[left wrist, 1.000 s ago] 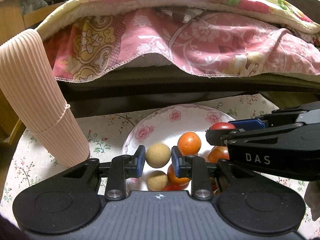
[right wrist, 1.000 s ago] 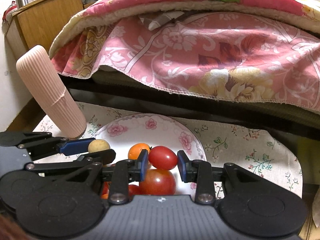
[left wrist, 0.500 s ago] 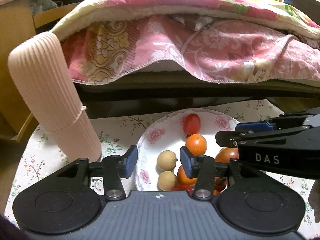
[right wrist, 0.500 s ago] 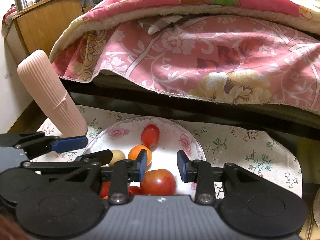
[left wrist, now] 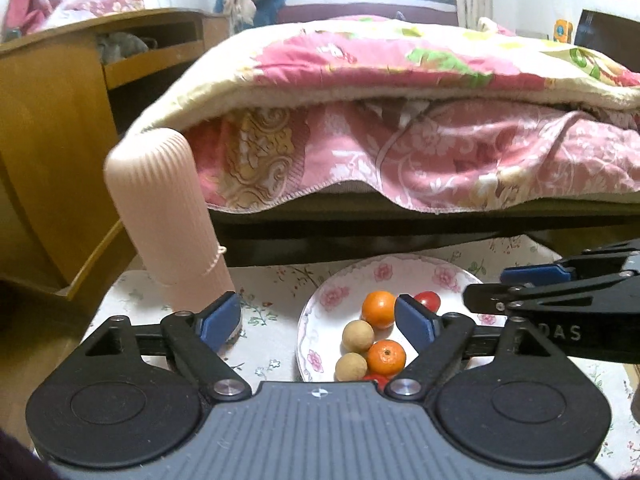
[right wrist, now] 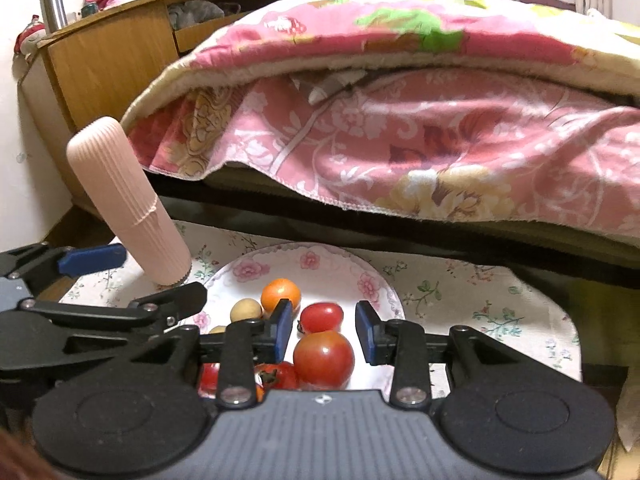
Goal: Organize fruits
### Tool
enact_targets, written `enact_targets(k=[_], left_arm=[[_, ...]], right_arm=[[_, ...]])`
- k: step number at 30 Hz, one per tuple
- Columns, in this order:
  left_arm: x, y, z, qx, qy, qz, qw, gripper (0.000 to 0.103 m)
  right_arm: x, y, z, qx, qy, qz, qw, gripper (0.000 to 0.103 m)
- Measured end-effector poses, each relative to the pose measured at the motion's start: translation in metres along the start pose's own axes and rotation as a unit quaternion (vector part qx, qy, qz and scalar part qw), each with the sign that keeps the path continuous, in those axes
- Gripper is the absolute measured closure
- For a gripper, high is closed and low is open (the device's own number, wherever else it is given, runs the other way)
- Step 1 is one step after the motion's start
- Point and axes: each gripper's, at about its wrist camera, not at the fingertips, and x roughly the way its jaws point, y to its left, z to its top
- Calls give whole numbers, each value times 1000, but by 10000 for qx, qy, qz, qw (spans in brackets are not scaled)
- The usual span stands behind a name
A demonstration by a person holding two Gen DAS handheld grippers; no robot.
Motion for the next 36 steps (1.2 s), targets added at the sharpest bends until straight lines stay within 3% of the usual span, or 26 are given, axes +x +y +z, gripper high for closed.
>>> enact_targets(k=[6, 15, 23, 26, 30, 36], left_arm=[[-18, -6, -6, 54, -145, 308, 9994, 0], [-55, 1, -16, -296, -307, 402, 9983, 0], [-91, -4, -27, -285, -301, 198, 9989, 0], [-105, -5, -36, -305, -285, 384, 9984, 0], [-119, -5, -49, -216, -103, 543, 9982, 0], [-141, -2, -74, -431, 143, 450, 9980, 0]], right_arm=[[-25, 6, -10, -25, -61, -88, 9999, 51], [-61, 19, -24, -111, -253, -36, 9996, 46], [-102, 25, -41, 97, -503, 127, 9986, 46], [-119, 29, -50, 111, -578, 89, 9982, 46], [-138, 35, -66, 183, -578, 168, 9980, 45], [-160, 47, -95, 200, -424, 193, 9987, 45]])
